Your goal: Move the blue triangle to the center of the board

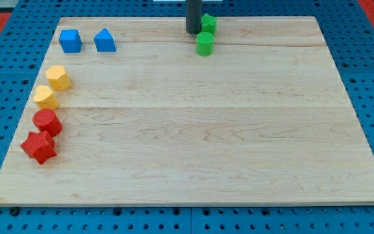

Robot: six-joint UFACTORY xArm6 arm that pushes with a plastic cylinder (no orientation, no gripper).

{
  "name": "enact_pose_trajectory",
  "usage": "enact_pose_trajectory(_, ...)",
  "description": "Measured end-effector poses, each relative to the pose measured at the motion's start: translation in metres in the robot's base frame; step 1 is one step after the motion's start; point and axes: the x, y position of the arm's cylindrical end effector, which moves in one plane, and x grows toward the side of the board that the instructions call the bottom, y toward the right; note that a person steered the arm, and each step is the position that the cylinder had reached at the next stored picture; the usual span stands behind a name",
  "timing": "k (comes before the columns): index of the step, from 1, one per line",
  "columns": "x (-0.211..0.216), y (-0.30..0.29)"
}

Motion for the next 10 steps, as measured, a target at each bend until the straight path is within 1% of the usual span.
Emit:
enact_pose_trajectory(1,0.000,0.021)
enact_pose_trajectory(2,0.004,0.005)
enact_pose_trajectory(3,-0.018,-0.101)
enact_pose_trajectory(4,-0.018,-0.223)
enact_pose_trajectory(5,0.000,-0.242)
enact_pose_trajectory(6,0.006,-0.206)
enact_pose_trajectory(8,0.048,-0.132)
enact_pose_trajectory(9,0.028,-0.186)
enact_pose_trajectory(10,-0.008,-0.223)
